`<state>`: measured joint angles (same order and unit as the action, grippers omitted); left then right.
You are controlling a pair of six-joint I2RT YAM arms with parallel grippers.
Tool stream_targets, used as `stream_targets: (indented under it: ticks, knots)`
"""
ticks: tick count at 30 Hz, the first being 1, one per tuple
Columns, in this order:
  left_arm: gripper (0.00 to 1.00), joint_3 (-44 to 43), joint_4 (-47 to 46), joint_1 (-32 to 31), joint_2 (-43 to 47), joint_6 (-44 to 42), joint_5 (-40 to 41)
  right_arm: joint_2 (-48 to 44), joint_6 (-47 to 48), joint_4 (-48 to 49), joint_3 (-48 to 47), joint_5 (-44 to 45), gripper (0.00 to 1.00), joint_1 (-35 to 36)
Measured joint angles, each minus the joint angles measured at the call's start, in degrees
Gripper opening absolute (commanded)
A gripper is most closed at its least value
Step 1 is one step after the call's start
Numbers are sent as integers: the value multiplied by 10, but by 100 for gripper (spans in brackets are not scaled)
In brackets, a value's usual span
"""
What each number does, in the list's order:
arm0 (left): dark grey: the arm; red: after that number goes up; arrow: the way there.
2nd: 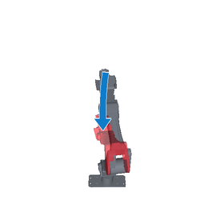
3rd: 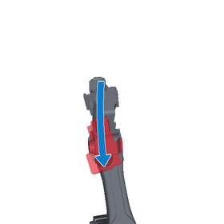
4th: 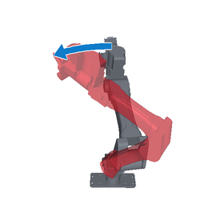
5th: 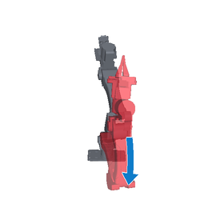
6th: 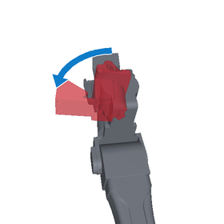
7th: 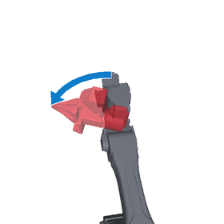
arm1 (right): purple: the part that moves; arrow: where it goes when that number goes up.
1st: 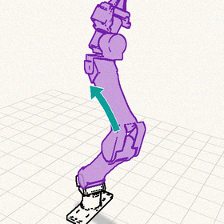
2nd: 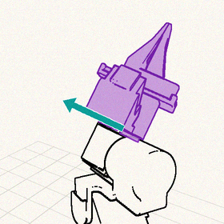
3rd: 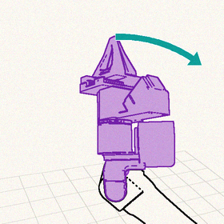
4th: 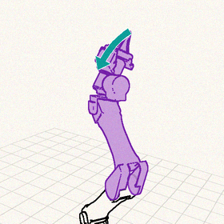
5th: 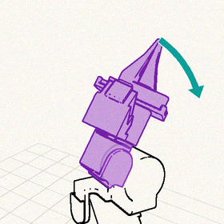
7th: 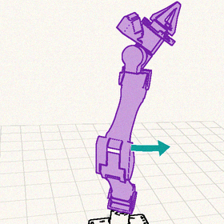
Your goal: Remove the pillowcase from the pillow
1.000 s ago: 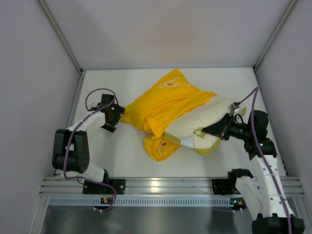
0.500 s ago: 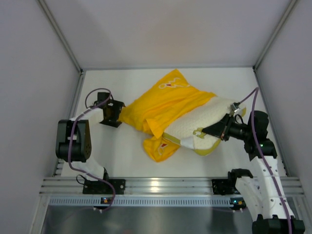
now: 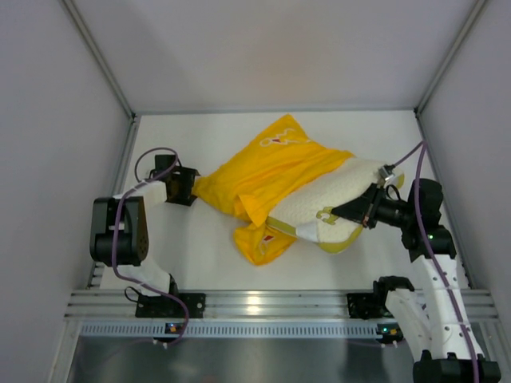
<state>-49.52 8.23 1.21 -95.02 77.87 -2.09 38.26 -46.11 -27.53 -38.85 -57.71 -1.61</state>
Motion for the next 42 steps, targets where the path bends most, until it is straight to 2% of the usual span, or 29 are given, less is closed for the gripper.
stream_targets:
  ticks: [4, 5, 8, 9, 16, 20, 27, 32, 38, 42]
  knots:
    - [61, 5, -9, 6, -3, 0, 3, 0, -3, 0, -7, -5, 0, 1]
    - [47, 5, -10, 9, -5, -1, 5, 0, -4, 0, -7, -7, 0, 1]
    - [15, 5, -18, 13, -20, -1, 8, 0, -6, 0, -7, -7, 0, 1]
    - [0, 5, -22, 14, -26, -4, 10, 0, -6, 0, -7, -7, 0, 1]
    - [0, 17, -67, 17, -35, -15, 2, -2, -16, -6, -17, -5, 0, 1]
    - [0, 24, -74, 20, -29, -26, 2, 0, -36, -26, -74, 8, 0, 3]
    - [0, 42, -71, 71, -12, -45, -16, 52, -79, -51, -339, 45, 0, 6]
    - [0, 56, -65, 99, 3, -54, -16, 104, -110, -54, -483, 52, 0, 8]
    - [0, 58, -60, 131, 4, -61, -38, 204, -151, -70, -667, 57, 0, 8]
    - [0, 58, -56, 145, 4, -63, -48, 304, -184, -77, -821, 58, 0, 7]
